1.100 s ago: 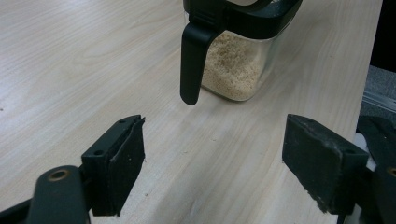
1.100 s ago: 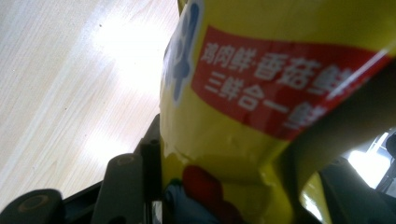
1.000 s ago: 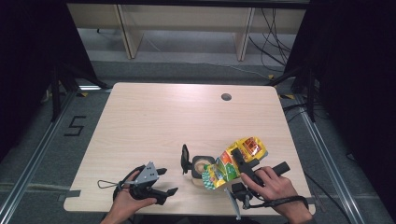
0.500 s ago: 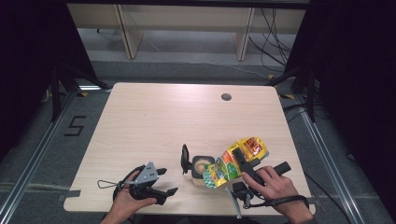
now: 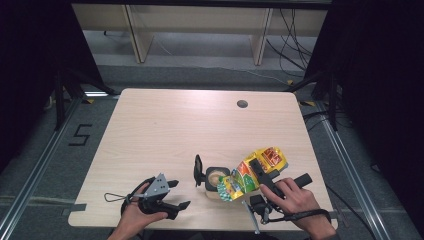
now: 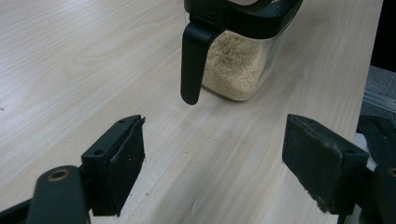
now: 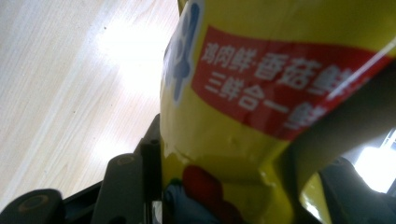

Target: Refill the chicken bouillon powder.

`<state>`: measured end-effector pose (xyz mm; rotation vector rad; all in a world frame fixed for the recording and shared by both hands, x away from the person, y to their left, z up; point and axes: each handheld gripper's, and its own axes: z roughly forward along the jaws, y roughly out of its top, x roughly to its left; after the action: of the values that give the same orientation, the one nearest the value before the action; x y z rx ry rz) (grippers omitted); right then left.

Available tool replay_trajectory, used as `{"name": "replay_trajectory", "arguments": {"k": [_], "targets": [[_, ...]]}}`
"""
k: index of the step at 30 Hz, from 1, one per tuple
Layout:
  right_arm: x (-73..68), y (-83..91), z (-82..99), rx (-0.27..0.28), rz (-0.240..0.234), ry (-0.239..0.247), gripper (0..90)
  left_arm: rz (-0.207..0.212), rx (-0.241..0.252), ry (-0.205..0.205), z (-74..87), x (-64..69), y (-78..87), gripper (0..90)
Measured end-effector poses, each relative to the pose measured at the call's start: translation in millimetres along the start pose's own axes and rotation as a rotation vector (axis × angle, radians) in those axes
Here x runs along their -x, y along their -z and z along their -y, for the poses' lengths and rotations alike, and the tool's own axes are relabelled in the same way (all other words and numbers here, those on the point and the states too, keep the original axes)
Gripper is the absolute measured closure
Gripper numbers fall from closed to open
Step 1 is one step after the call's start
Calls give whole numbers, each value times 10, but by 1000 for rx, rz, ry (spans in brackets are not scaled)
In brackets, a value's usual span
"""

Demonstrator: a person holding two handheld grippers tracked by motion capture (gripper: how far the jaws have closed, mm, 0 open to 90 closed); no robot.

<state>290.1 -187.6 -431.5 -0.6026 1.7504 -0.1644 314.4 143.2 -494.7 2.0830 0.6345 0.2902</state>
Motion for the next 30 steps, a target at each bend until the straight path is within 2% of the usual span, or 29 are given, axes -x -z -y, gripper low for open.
{"name": "replay_trajectory", "arguments": {"k": [3,5,6,9,10,13,15,18,19,20,22,23,24,26,27,30], "targets": [[-1,-9,-3,13,5,9,503,2,4,12,5,7,-7,207],[-31,-20,-8,28,8,-37,503,-2,-1,10,2,6,-1,207],[-39,-24,-9,35,6,-51,503,4,12,25,3,18,-8,207],[-14,-38,8,59,22,-35,503,2,15,19,2,13,-5,207],[-35,-35,12,50,4,-63,504,2,14,28,4,17,-6,207],[-53,-60,22,72,3,-70,503,2,0,-4,1,-1,0,207],[-75,-63,32,82,-7,-107,503,-2,-1,10,2,3,-1,207],[-78,-78,55,100,-15,-128,504,5,10,27,7,14,-8,207],[-101,-81,65,98,-21,-158,503,1,10,34,8,18,-8,207],[-96,-90,74,103,-30,-155,504,3,15,37,7,20,-9,207],[-117,-97,89,100,-57,-197,504,5,25,48,6,27,-14,207],[-128,-107,107,111,-55,-213,505,0,13,35,6,18,-7,207],[-147,-105,115,105,-79,-254,506,2,11,33,8,16,-7,207],[-149,-128,141,128,-80,-278,509,1,10,33,7,16,-9,207],[-138,-132,149,129,-74,-266,511,7,12,34,7,14,-13,207],[-186,-164,176,140,-104,-328,517,12,9,24,7,8,-13,207]]}}
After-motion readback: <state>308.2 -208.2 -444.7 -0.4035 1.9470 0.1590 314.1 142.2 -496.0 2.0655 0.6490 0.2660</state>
